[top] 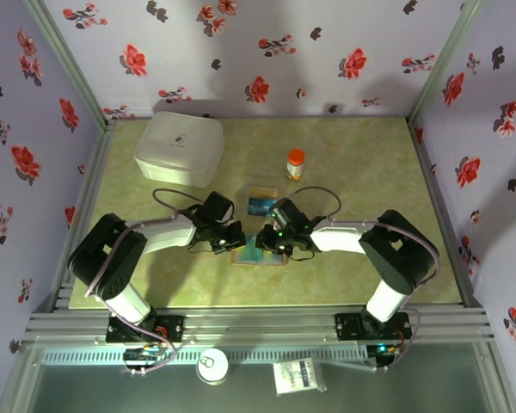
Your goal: Take the credit cards out of the card holder
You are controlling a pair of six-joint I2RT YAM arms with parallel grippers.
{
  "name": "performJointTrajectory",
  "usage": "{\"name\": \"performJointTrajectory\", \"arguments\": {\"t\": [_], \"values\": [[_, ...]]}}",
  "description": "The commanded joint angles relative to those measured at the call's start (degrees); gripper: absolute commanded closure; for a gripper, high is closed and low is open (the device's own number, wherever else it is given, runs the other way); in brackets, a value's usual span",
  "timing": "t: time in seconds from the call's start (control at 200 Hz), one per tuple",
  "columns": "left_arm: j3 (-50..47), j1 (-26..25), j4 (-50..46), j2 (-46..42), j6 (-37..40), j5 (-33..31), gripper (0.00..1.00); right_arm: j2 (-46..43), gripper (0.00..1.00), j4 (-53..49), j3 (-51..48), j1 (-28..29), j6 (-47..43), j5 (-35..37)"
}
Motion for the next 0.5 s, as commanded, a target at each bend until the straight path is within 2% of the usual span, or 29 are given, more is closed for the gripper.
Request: {"name": "performJointTrajectory", "arguments": {"t": [0.0,0.495], "values": [[-0.1,-0.3,-3.1,1.8,0.8,-1.5,1.00,-1.7,0.79,1.3,-0.9,-0.3,1.1,-0.7],[-0.1,-0.2,-3.2,1.4,0.7,-1.5,1.00,-0.7,0.86,4.7,-2.2,-0.6,2.4,-2.2]]}}
